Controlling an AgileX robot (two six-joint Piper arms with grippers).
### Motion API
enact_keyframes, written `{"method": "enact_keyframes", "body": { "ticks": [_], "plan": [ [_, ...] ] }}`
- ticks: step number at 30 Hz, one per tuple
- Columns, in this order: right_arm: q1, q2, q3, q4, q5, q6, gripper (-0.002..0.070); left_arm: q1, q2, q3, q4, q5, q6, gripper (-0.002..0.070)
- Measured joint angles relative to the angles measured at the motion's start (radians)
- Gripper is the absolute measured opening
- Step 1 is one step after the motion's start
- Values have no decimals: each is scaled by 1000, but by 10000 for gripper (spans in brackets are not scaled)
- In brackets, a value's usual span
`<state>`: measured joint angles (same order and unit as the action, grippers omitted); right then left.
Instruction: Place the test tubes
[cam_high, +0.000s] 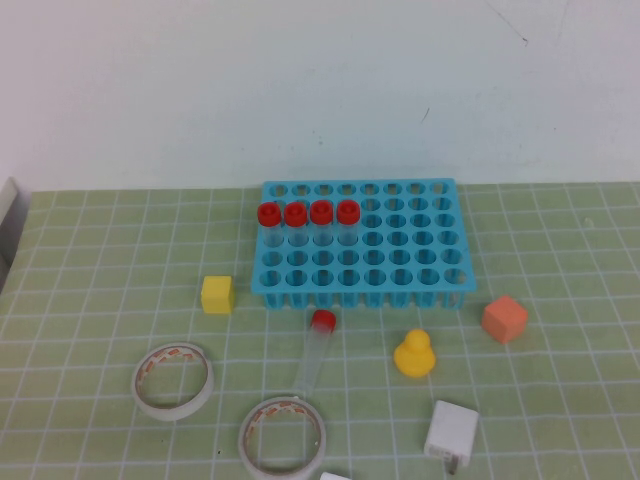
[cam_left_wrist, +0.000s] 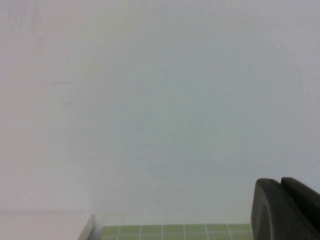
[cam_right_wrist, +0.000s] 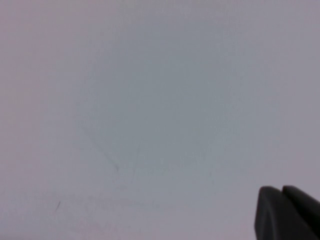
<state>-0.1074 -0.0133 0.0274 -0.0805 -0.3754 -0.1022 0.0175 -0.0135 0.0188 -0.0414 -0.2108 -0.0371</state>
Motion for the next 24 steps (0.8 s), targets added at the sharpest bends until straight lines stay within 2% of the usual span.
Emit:
{"method": "enact_keyframes", "body": {
  "ticks": [4,7,11,13,14,16,19,24],
  "plan": [
    [0,0,0,9,124,50,-3,0,0,0,0,-15,-1,-1],
    [0,0,0,9,130,63,-3,0,0,0,0,-25,-30,-1],
    [0,0,0,9,20,80,-3,0,0,0,22,-99,-267,-1],
    [0,0,0,17,-90,102,-3,0,0,0,94,-132,-335,-1],
    [0,0,0,34,-160,110,-3,0,0,-29,216,-124,-366,-1],
    [0,0,-13,45,-155,116,-3,0,0,-83,335,-103,-378,-1],
    [0,0,-79,45,-72,102,-3,0,0,-192,433,31,-387,-1],
    [0,9,-235,45,193,24,-3,0,96,-361,470,383,-381,-1]
  ]
}}
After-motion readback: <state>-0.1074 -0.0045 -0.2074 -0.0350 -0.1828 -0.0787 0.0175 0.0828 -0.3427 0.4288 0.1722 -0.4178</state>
